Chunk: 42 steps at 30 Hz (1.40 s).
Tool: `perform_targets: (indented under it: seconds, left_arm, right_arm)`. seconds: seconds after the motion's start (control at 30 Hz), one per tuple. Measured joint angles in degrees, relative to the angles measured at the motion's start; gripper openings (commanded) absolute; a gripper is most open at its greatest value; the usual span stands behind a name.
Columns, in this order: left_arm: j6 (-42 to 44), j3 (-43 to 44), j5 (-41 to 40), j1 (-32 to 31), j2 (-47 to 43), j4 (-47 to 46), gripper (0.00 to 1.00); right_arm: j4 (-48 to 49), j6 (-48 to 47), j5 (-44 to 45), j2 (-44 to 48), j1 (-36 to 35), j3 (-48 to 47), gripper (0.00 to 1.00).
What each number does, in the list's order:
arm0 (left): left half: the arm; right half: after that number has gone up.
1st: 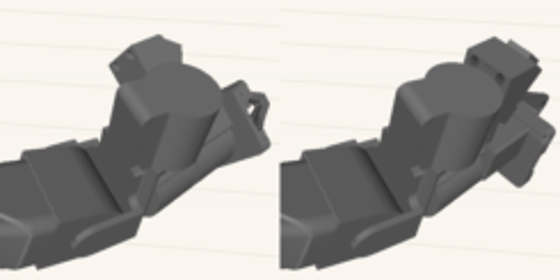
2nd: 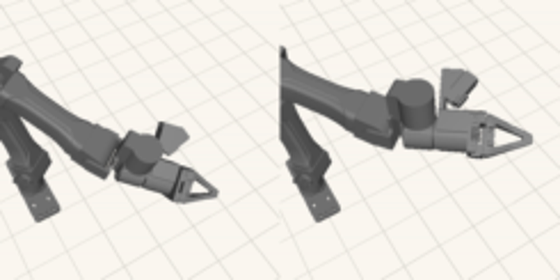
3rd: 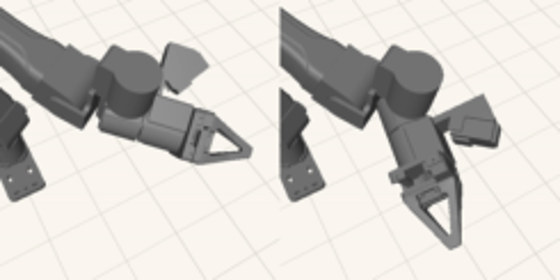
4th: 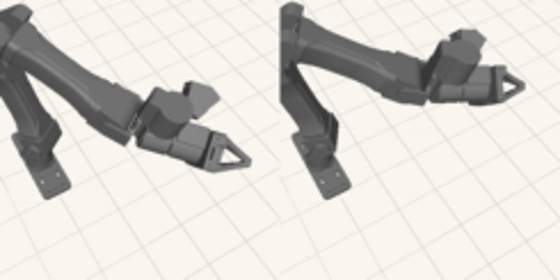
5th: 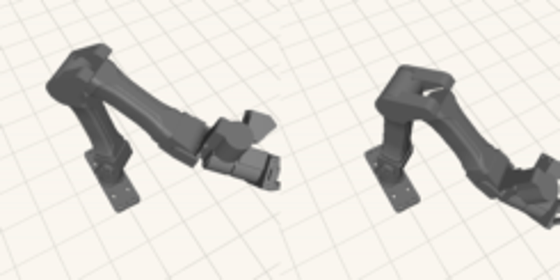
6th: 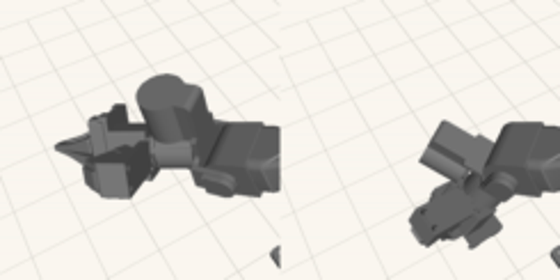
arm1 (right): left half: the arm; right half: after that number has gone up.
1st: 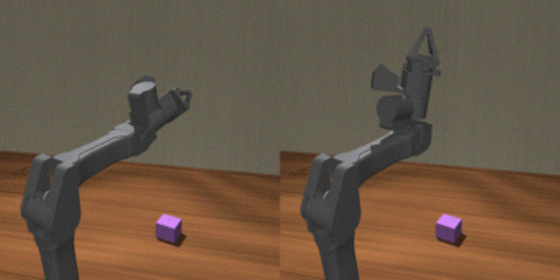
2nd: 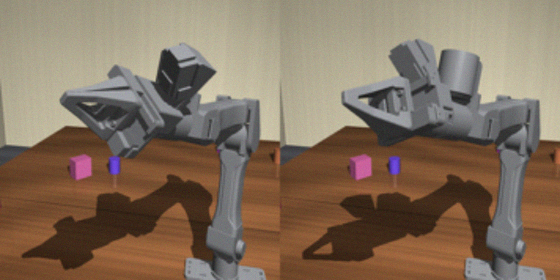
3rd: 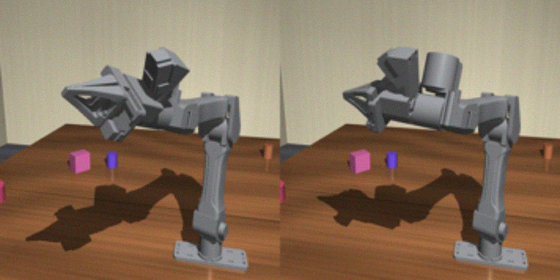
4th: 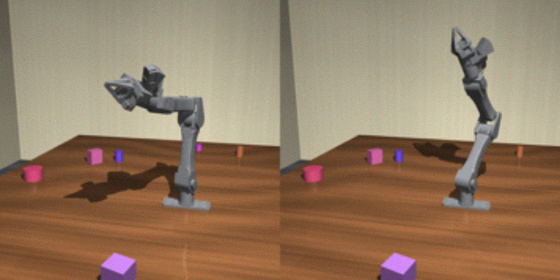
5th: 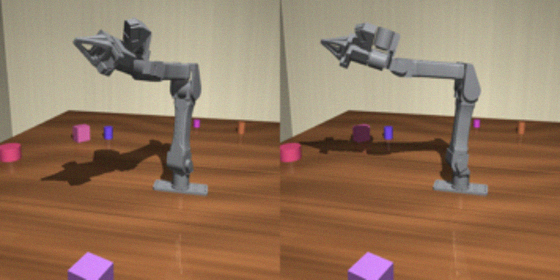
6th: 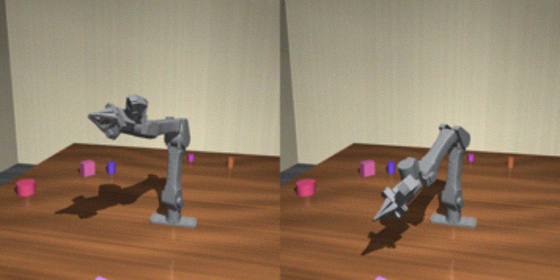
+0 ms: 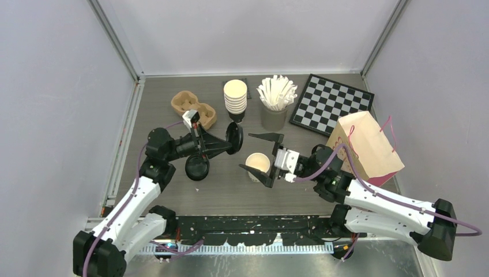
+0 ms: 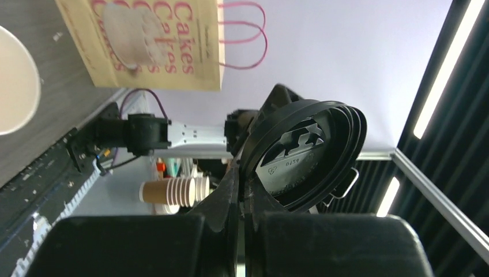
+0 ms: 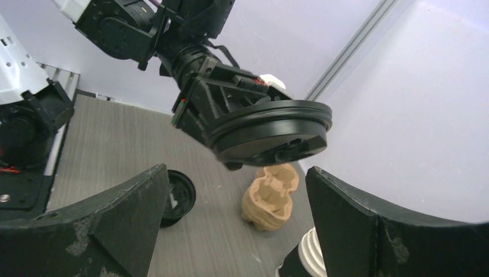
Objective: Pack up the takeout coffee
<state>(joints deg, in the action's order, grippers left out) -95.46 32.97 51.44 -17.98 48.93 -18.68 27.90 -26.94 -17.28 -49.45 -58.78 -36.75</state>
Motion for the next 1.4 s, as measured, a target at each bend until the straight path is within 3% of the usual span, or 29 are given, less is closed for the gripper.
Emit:
perform_targets:
  seconds: [0.2,0.73,0.97,1.4]
  left_arm:
    - [-1.70,0.02,0.87,-4.81,0.87,-2.99,0.00]
    - [-2.78,0.00,0.92,-6.88,0.87,-4.17,0.00]
    - [-3.39,0.02,0.35,-7.45,0.87,-4.37,0.00]
    - [-1.92,0.02,-1.46,-7.91,1.38,-4.31,0.39]
  right_arm:
    - [4.57,-4.74,-0.87,-1.64,0.00,0.00,0.93]
    - [6.38,-10.36,-3.21,-4.15,0.00,-1.44,0.93]
    - [6.25,-11.54,-3.08,-4.22,-0.04,-1.62,0.87]
    - [3.87,-11.47,0.61,-4.22,-0.04,-2.27,0.82]
